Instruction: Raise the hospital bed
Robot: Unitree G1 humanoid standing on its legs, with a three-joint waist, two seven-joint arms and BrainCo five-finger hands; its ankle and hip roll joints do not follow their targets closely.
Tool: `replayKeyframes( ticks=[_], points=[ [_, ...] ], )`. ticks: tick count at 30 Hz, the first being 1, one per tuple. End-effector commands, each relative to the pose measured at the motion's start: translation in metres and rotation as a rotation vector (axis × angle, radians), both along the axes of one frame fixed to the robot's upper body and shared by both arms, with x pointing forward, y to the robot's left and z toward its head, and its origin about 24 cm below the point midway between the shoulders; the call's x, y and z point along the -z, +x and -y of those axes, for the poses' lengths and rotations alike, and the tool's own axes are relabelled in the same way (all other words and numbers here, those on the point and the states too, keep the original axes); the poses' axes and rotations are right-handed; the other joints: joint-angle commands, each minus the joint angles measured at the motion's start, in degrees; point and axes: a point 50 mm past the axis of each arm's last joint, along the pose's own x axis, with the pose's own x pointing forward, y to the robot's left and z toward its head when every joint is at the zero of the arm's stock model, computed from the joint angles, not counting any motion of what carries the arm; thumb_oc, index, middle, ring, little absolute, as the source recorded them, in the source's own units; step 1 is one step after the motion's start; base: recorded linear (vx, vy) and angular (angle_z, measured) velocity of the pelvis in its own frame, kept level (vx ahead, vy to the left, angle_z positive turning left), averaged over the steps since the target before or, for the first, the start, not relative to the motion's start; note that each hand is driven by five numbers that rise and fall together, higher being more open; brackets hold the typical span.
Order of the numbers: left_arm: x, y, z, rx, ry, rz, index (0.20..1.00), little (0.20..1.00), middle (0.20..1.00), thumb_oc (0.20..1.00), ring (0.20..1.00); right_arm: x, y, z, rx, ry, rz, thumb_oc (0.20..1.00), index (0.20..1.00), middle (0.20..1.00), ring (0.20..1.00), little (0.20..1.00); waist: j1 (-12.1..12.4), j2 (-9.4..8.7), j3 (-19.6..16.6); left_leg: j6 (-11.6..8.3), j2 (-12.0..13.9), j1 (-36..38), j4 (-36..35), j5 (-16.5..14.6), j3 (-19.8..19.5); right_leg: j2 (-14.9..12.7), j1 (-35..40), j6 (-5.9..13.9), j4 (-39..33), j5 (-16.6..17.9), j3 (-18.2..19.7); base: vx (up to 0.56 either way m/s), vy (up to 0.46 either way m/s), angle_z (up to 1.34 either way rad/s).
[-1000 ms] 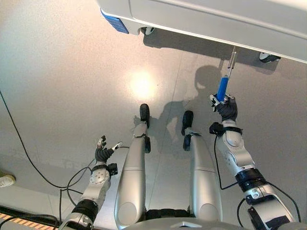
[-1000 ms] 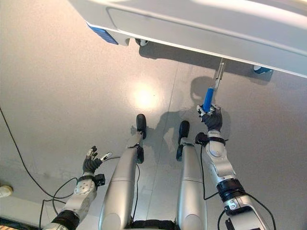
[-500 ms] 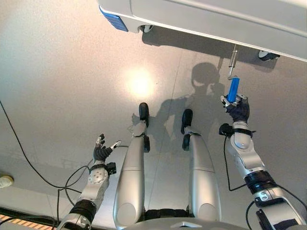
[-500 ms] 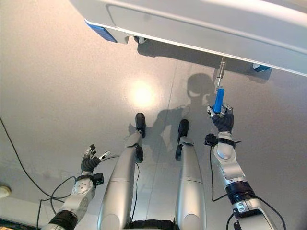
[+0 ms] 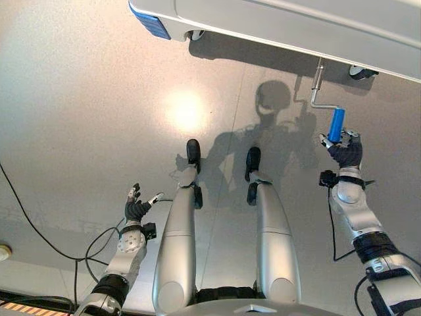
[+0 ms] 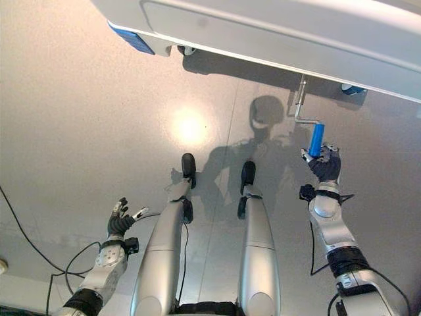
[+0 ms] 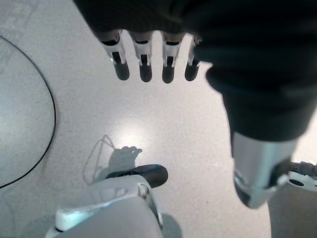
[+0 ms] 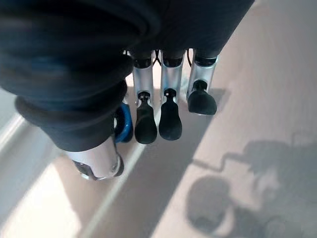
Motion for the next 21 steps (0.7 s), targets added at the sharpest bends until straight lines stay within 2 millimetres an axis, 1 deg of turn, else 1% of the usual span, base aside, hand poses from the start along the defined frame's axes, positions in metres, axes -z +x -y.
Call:
replayKeyframes(
  ticks=[1, 2, 3, 4, 7, 9, 11, 14, 16, 18, 21],
  points=[
    [0.011, -0.029, -0.018, -0.067, 0.037, -0.049, 1.000, 1.000, 1.000, 1.000, 1.000, -0.087, -0.014, 0.092, 0.387, -0.143, 0.196, 0.200, 0.200, 0.200, 0.200, 0.200, -0.1, 0.44, -1.2, -4.02, 0.9, 0.2, 5.6, -3.6, -2.7, 1.2, -0.9, 2.20, 0.1, 3.9, -0.3, 0.00, 0.000, 0.00],
    [0.011, -0.028, -0.017, -0.067, 0.037, -0.053, 1.000, 1.000, 1.000, 1.000, 1.000, -0.087, -0.011, 0.093, 0.387, -0.177, 0.162, 0.200, 0.200, 0.200, 0.200, 0.200, -0.1, 0.47, -1.2, -4.00, 0.9, -0.1, 5.6, -3.6, -2.6, 1.3, -1.2, 2.13, 0.3, 3.9, -0.3, 0.00, 0.000, 0.00],
    [0.011, -0.028, -0.017, -0.068, 0.036, -0.052, 1.000, 1.000, 1.000, 1.000, 1.000, -0.087, -0.010, 0.092, 0.385, -0.178, 0.163, 0.200, 0.200, 0.200, 0.200, 0.200, -0.2, 0.46, -1.2, -4.00, 0.9, -0.1, 5.7, -3.6, -2.6, 1.2, -1.3, 2.12, 0.3, 3.9, -0.3, 0.00, 0.000, 0.00],
    [0.012, -0.028, -0.016, -0.064, 0.035, -0.053, 1.000, 1.000, 1.000, 1.000, 1.000, -0.082, -0.008, 0.095, 0.394, -0.189, 0.109, 0.200, 0.200, 0.200, 0.200, 0.200, -0.1, 0.66, -1.2, -3.99, 0.9, -0.6, 5.9, -3.6, -2.7, 1.2, -1.9, 2.06, 0.5, 4.0, -0.5, 0.00, 0.000, 0.00],
    [0.012, -0.028, -0.015, -0.060, 0.031, -0.054, 1.000, 1.000, 1.000, 1.000, 1.000, -0.079, -0.002, 0.099, 0.393, -0.242, 0.025, 0.200, 0.200, 0.200, 0.200, 0.200, 0.1, 0.89, -1.2, -4.05, 1.0, -1.0, 5.7, -3.6, -2.7, 1.3, -2.7, 1.97, 0.7, 4.0, -0.5, 0.01, -0.011, -0.01],
    [0.013, -0.028, -0.014, -0.060, 0.027, -0.056, 1.000, 1.000, 1.000, 1.000, 1.000, -0.078, -0.001, 0.098, 0.390, -0.244, 0.013, 0.200, 0.200, 0.200, 0.200, 0.200, 0.1, 0.98, -1.2, -4.07, 1.1, -1.1, 5.6, -3.5, -2.7, 1.4, -2.8, 1.96, 0.6, 4.0, -0.5, 0.00, -0.010, -0.03],
    [0.012, -0.026, -0.014, -0.055, 0.027, -0.054, 1.000, 1.000, 1.000, 1.000, 1.000, -0.077, 0.005, 0.100, 0.383, -0.251, -0.038, 0.200, 0.200, 0.200, 0.200, 0.200, 0.4, 1.02, -1.2, -4.11, 1.1, -1.4, 5.5, -3.4, -2.7, 1.5, -2.9, 1.93, 0.5, 4.2, -0.5, 0.01, -0.028, -0.05],
    [0.013, -0.024, -0.012, -0.052, 0.023, -0.054, 1.000, 1.000, 1.000, 1.000, 1.000, -0.081, 0.011, 0.102, 0.381, -0.268, -0.066, 0.200, 0.200, 0.200, 0.200, 0.200, 0.6, 1.09, -1.2, -4.16, 1.1, -1.6, 5.5, -3.3, -2.8, 1.5, -3.3, 1.97, 0.4, 4.4, -0.5, 0.00, -0.008, -0.01],
    [0.011, -0.021, -0.011, -0.039, 0.019, -0.048, 1.000, 1.000, 1.000, 1.000, 1.000, -0.090, 0.016, 0.108, 0.382, -0.305, -0.124, 0.200, 0.200, 0.200, 0.200, 0.200, 1.0, 1.19, -1.2, -4.24, 1.2, -2.0, 5.5, -3.2, -3.0, 1.5, -3.6, 1.97, 0.5, 4.4, -0.7, 0.00, -0.012, -0.02],
    [0.010, -0.020, -0.010, -0.030, 0.015, -0.041, 1.000, 1.000, 1.000, 1.000, 1.000, -0.097, 0.018, 0.110, 0.387, -0.327, -0.136, 0.200, 0.200, 0.200, 0.200, 0.200, 1.2, 1.21, -1.2, -4.28, 1.2, -2.5, 5.8, -3.2, -3.2, 1.5, -3.8, 1.96, 0.7, 4.4, -0.9, 0.00, 0.000, 0.00],
    [0.009, -0.018, -0.009, -0.027, 0.011, -0.038, 1.000, 1.000, 1.000, 1.000, 1.000, -0.101, 0.022, 0.110, 0.378, -0.346, -0.164, 0.200, 0.200, 0.200, 0.200, 0.200, 1.5, 1.33, -1.2, -4.29, 1.1, -2.9, 5.7, -3.0, -3.4, 1.4, -4.3, 1.95, 0.8, 4.4, -1.1, 0.00, 0.000, 0.00]
  ],
)
